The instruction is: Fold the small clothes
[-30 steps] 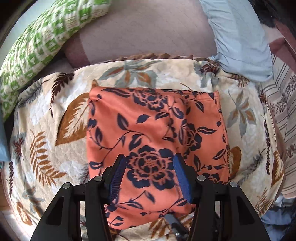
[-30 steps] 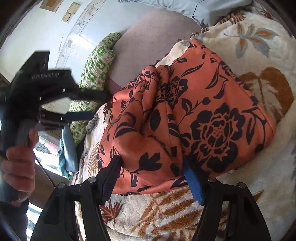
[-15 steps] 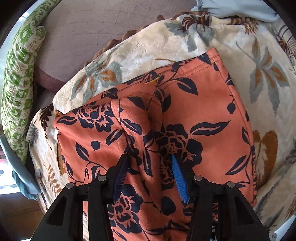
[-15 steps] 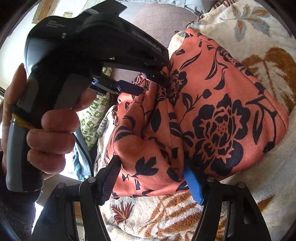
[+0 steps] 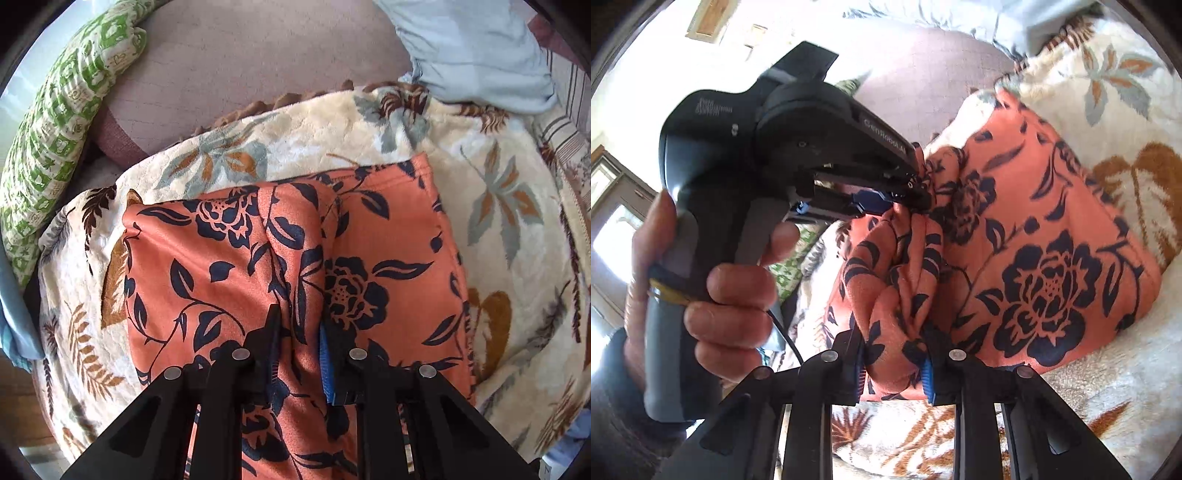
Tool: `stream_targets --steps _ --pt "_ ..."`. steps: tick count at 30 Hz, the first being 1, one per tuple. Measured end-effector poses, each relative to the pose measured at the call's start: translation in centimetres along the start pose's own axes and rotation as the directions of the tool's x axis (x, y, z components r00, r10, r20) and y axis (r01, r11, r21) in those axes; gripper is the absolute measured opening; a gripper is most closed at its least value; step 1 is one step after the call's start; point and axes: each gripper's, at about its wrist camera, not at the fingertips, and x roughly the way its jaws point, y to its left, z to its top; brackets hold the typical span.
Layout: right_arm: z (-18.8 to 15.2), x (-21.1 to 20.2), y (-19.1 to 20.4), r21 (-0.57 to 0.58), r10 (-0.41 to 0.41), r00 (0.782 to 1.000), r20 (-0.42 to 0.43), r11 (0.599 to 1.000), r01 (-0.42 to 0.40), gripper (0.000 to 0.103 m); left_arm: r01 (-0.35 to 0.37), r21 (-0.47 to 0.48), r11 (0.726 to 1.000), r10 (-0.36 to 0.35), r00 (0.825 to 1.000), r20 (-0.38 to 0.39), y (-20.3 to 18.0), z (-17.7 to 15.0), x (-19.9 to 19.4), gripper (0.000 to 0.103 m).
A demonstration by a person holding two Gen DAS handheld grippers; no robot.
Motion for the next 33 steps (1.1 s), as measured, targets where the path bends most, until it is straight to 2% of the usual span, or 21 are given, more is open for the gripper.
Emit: stream_targets --steps 5,9,16,21,23,26,29,33 --pt "1.3 -3.9 -1.1 0.015 -0.015 0.991 0.131 1.0 0.013 0.023 0.125 -0.014 0.992 -0.124 0.989 0.075 -1.9 0.7 -3.9 0.017" --pt "2.4 -5.7 -3.3 0.086 -0.064 0.983 0.174 0.995 0.05 0.023 0.165 0.004 0.986 -0.165 0.983 0.082 -4.5 1.0 -3.5 0.017" --pt "2.8 -5.1 -9.3 0.275 -0.107 0.993 0.054 0.957 0.088 0.023 0.148 -0.025 0.989 -0.148 0.989 -0.024 -6.0 1.3 4.3 0.02" --pt "2.6 -4.3 -10.1 0.282 -0.129 0.991 0.035 0.952 0.114 0.026 0.157 -0.038 0.987 -0.157 0.988 -0.004 -5.9 1.2 4.9 0.023" --pt "2.5 -3.7 -9.9 0.267 -0.149 0.988 0.033 0.954 0.135 0.027 0.196 -0.055 0.979 -0.196 0.981 -0.001 -5.2 1.1 3.8 0.023" --pt "2.2 -3.8 -9.5 0.273 -0.159 0.986 0.042 0.951 0.141 0.031 0.247 -0.121 0.961 -0.243 0.969 0.046 -2.4 0.3 1.0 0.024" --pt "2.1 -4.1 -8.4 0.275 -0.182 0.981 0.066 0.948 0.158 0.037 0.241 -0.19 0.952 -0.226 0.969 0.098 1.3 -1.5 -1.6 0.027" --pt "2.2 -5.9 -7.0 0.233 -0.267 0.953 0.144 0.945 0.23 0.046 0.132 -0.212 0.968 -0.105 0.986 0.133 5.3 -4.8 -3.7 0.028"
